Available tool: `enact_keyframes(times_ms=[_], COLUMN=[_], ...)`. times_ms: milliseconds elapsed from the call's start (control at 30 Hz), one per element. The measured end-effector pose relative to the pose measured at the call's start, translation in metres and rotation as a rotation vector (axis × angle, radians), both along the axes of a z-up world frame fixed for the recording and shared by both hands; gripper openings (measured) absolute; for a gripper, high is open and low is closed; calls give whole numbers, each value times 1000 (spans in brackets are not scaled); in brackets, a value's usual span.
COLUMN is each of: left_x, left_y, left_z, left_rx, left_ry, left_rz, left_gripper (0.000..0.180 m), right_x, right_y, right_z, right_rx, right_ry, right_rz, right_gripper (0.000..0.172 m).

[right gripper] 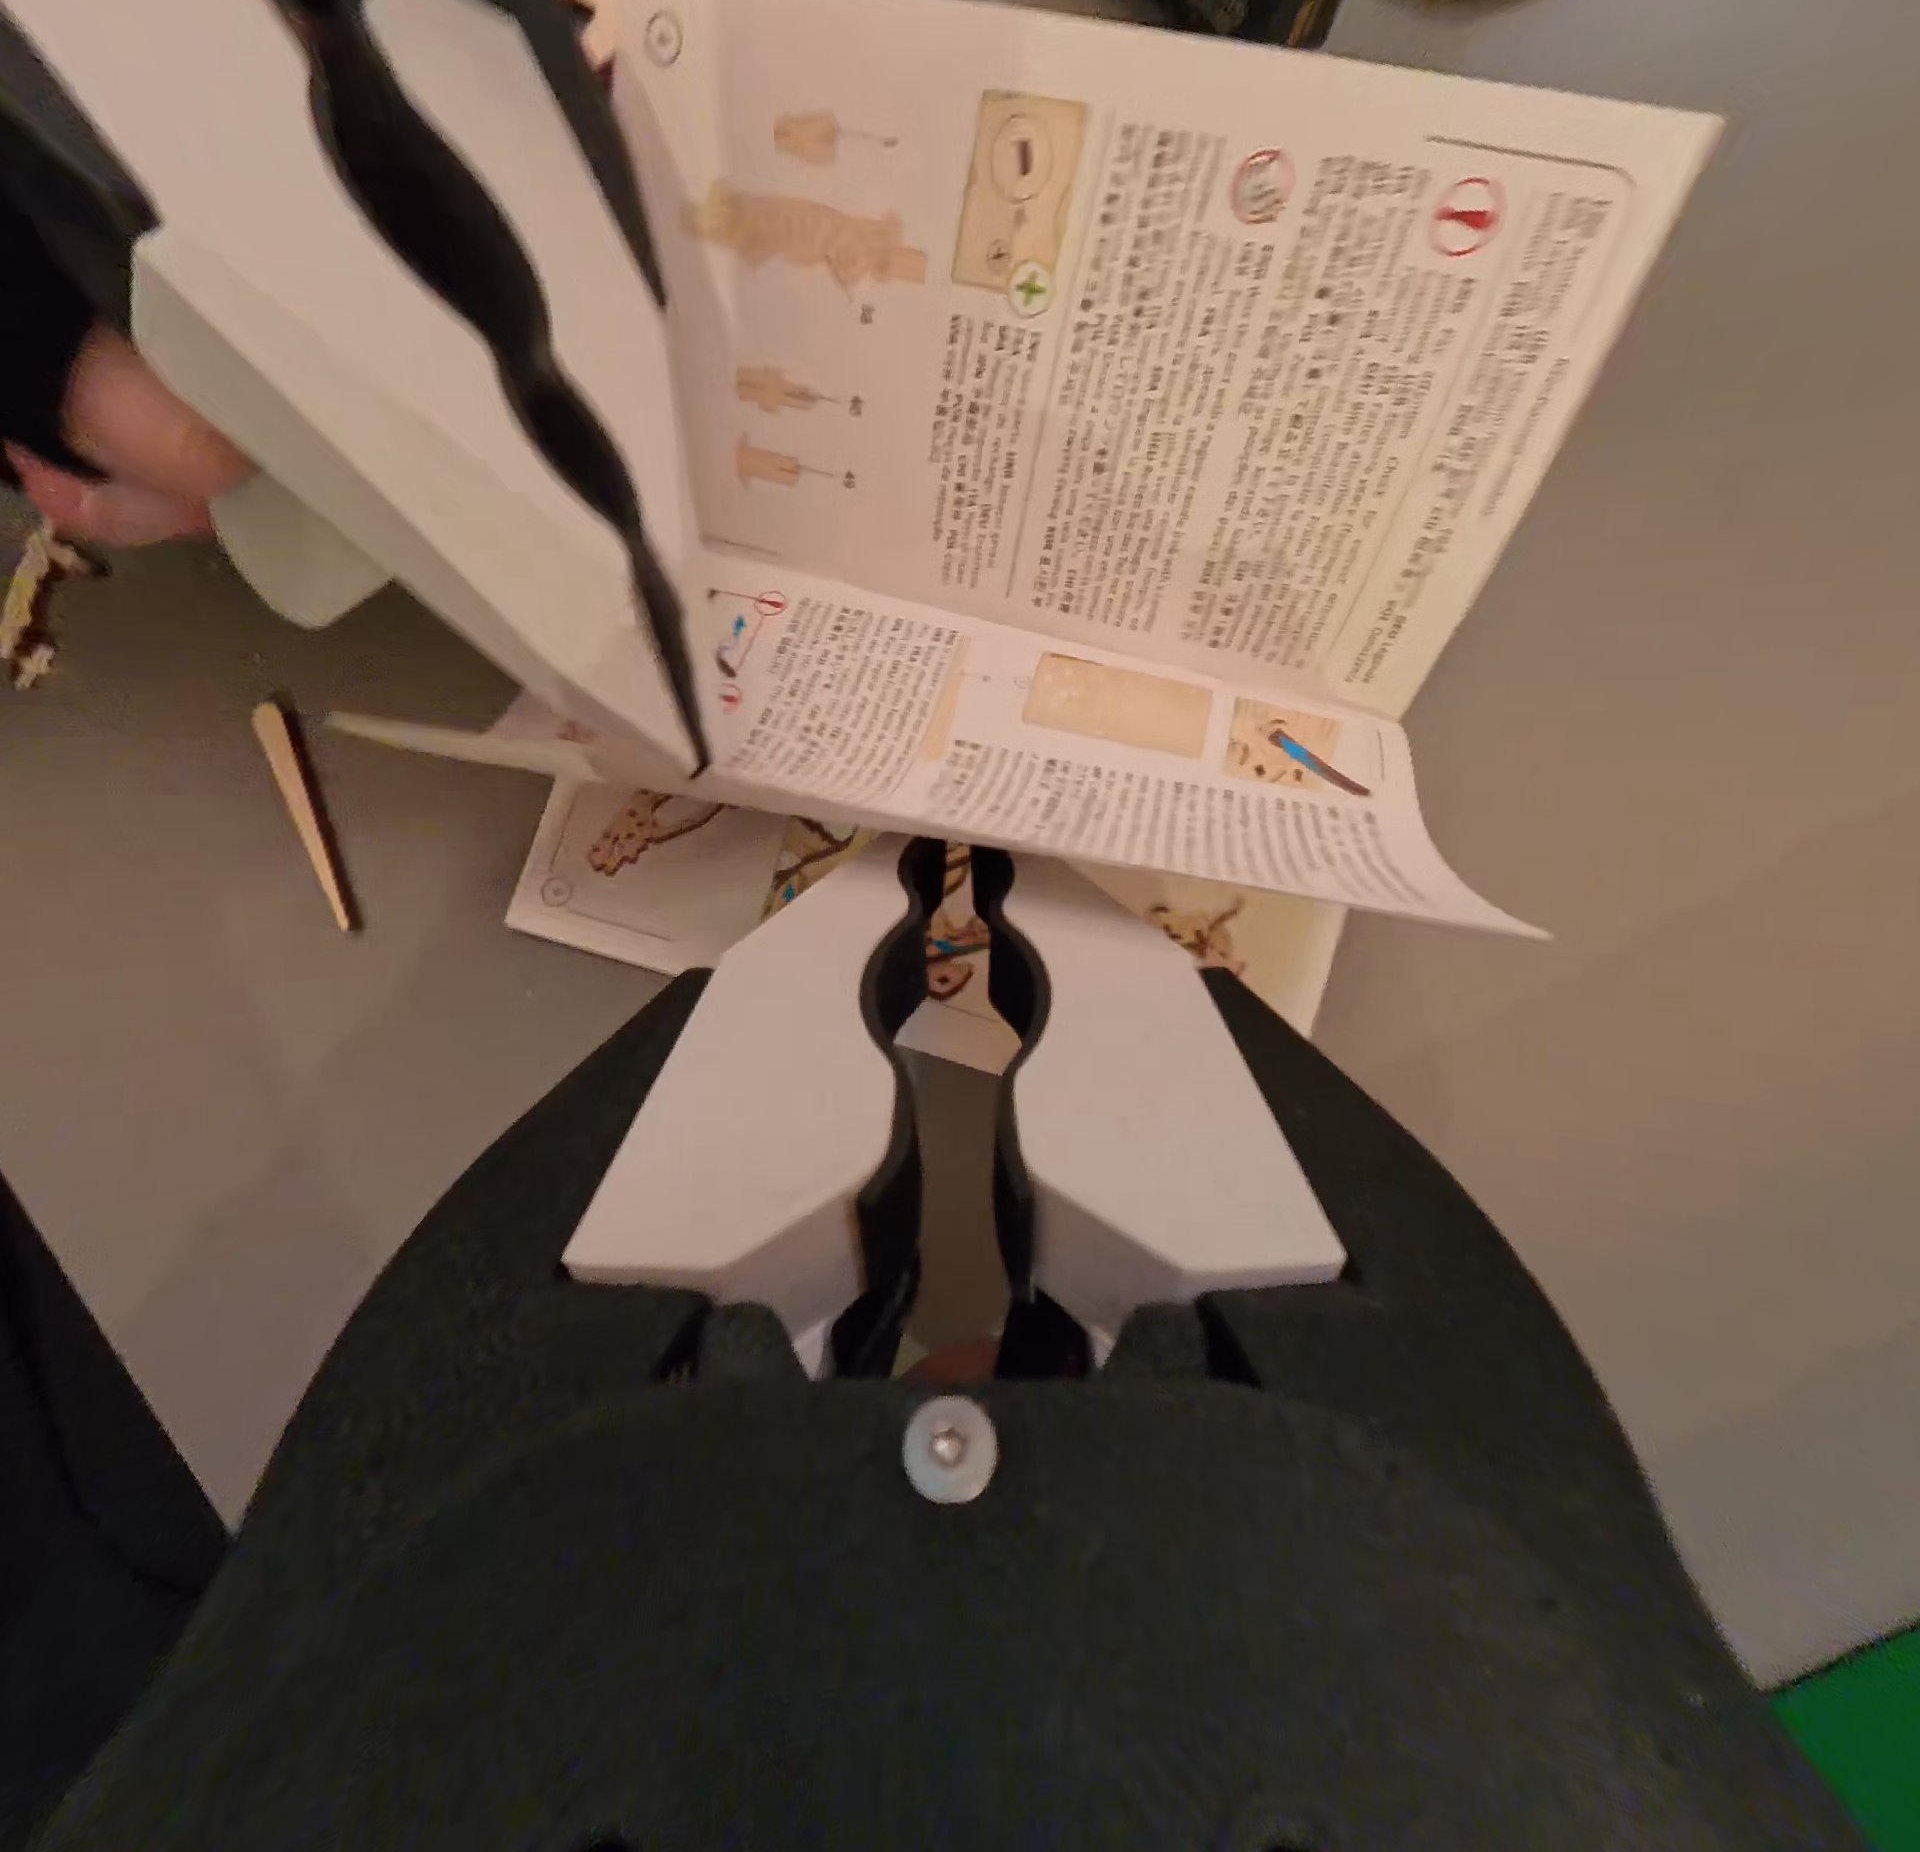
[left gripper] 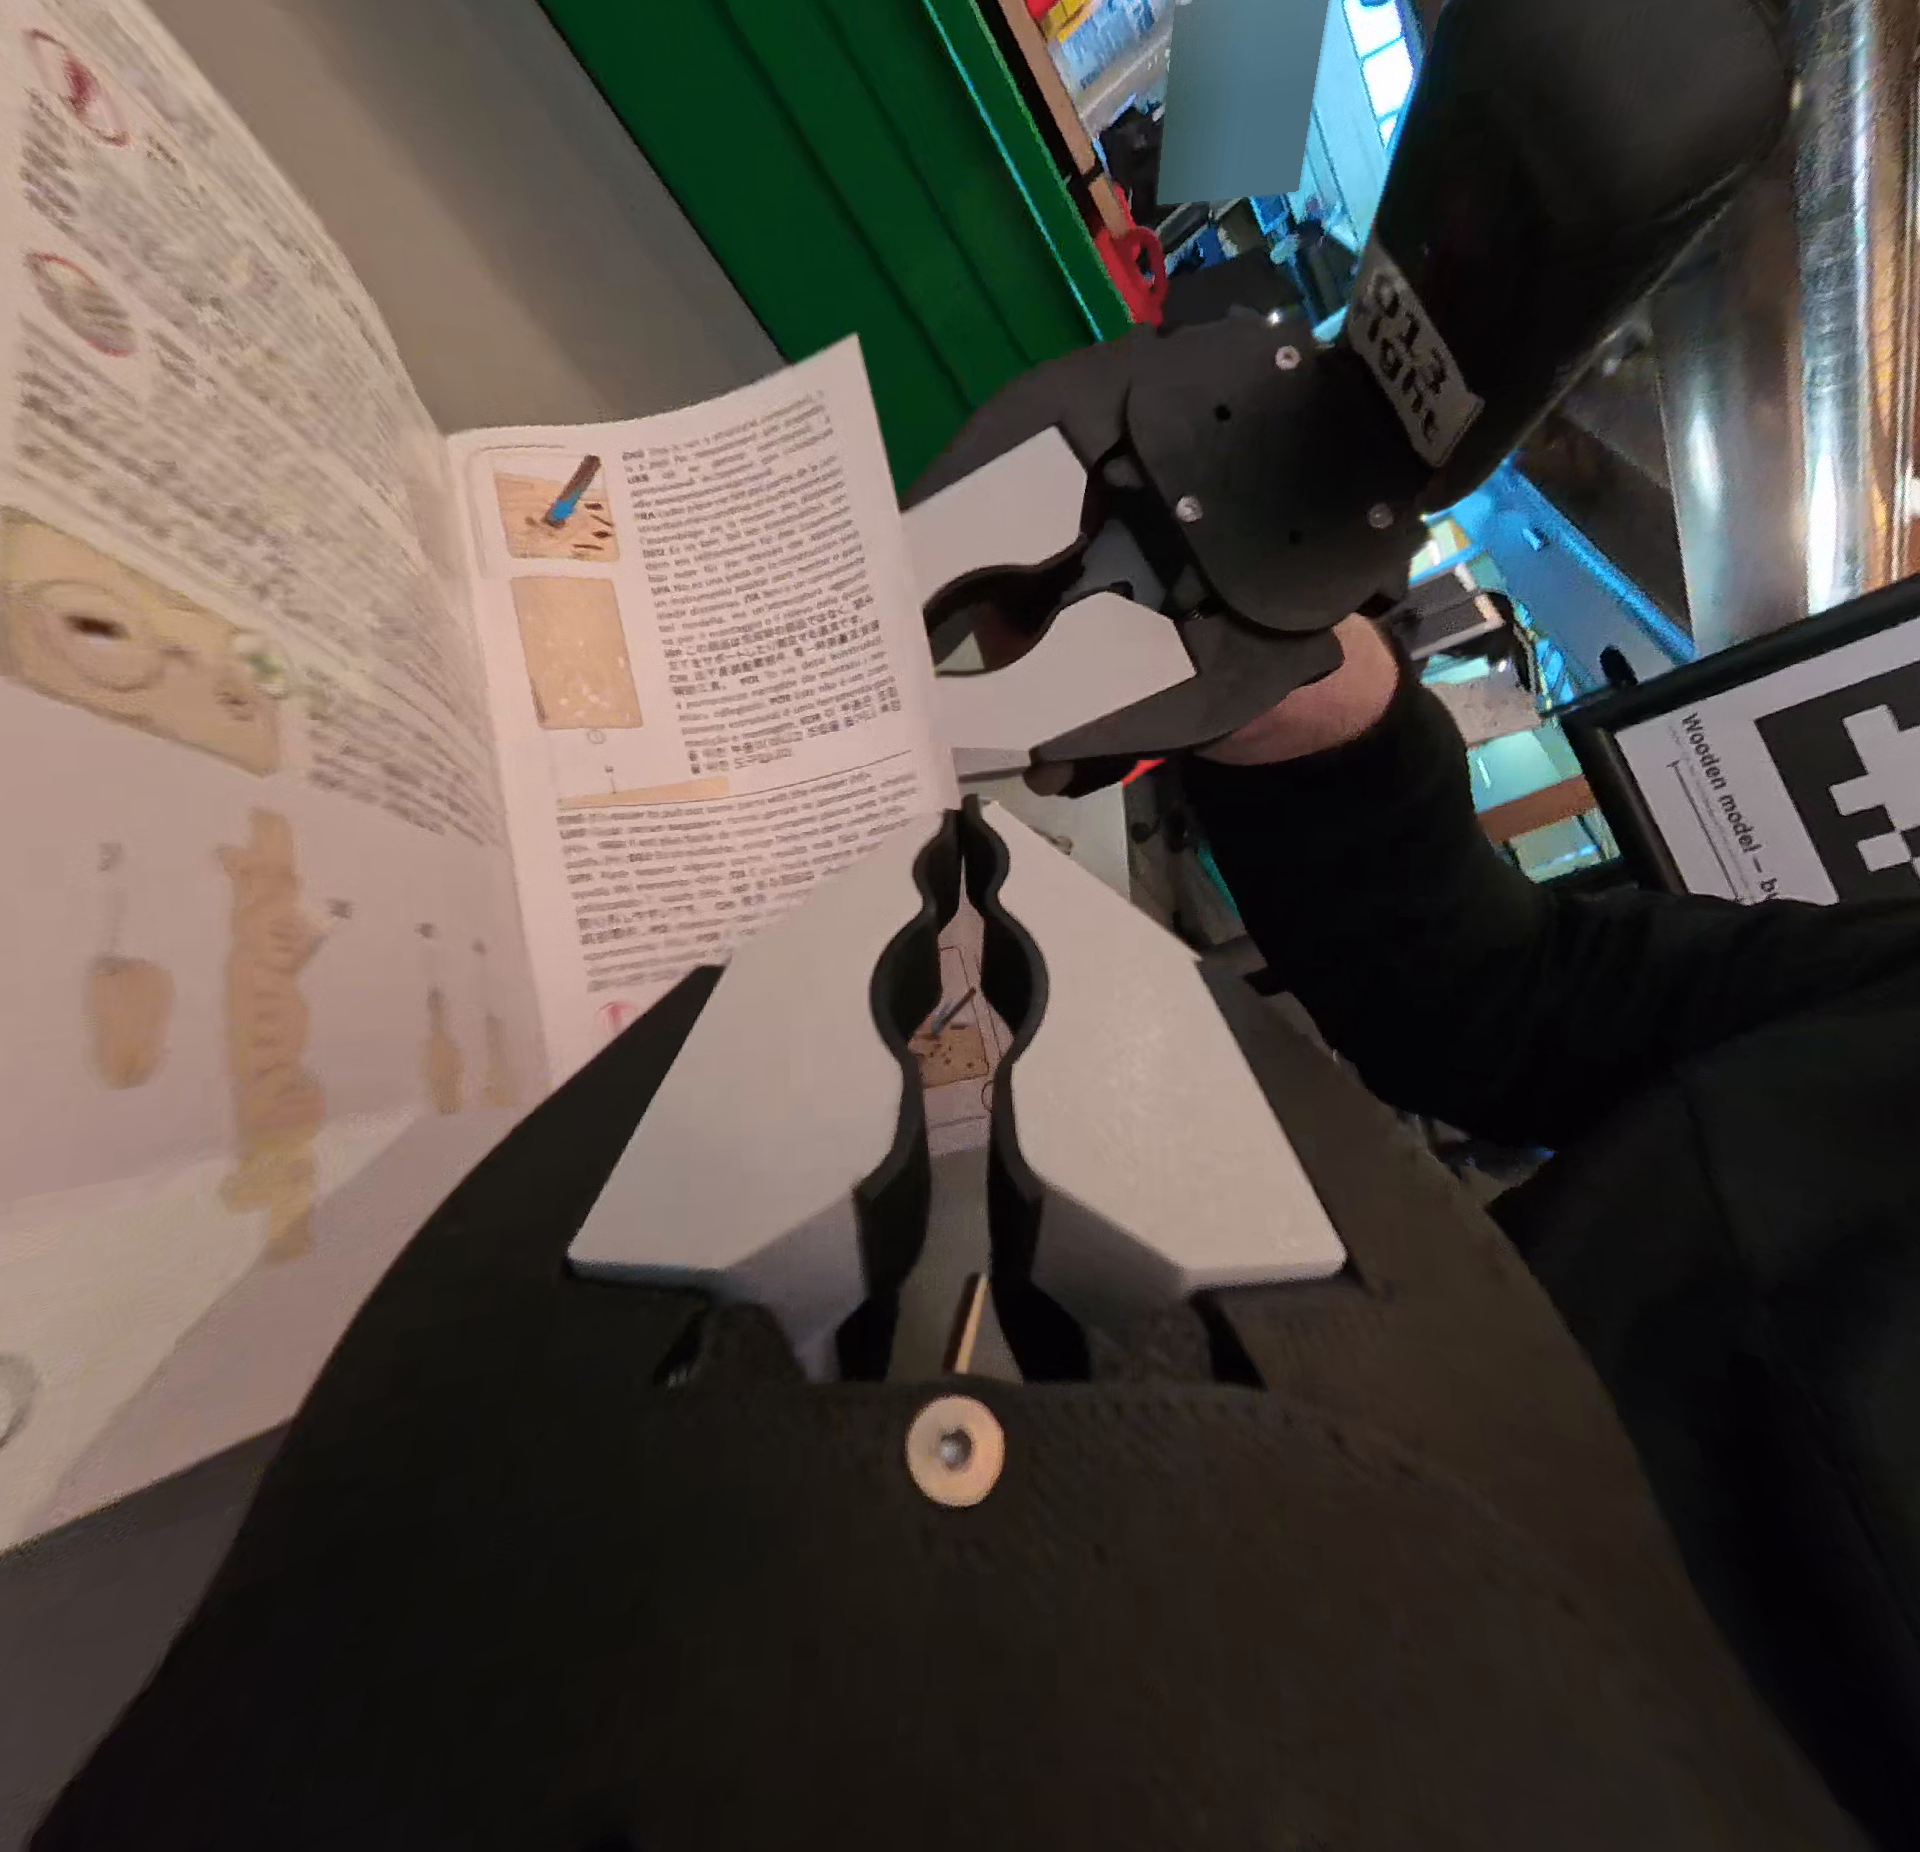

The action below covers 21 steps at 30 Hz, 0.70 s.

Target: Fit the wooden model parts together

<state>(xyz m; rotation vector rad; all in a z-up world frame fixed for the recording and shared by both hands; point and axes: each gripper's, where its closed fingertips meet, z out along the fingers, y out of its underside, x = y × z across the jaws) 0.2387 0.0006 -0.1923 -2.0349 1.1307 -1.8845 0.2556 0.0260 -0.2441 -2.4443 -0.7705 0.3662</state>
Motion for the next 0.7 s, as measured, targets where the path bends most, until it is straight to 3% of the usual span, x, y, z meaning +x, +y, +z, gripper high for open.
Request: enact_keyframes(times_ms=[333,467,700], left_x=[-18,-33,-46], left_y=[10,21,35], left_z=[7,7,7], left_rx=[-117,-149,-166], left_ry=[-79,-105,-123], left_rz=[203,270,320], left_gripper=[0,0,0], right_x=[-32,-46,-55], right_y=[17,18,16], right_z=[33,43,44], right_rx=[37,30,45], right_ry=[283,392,361], right_rz=[-110,-154,-175], right_gripper=[27,27,31])
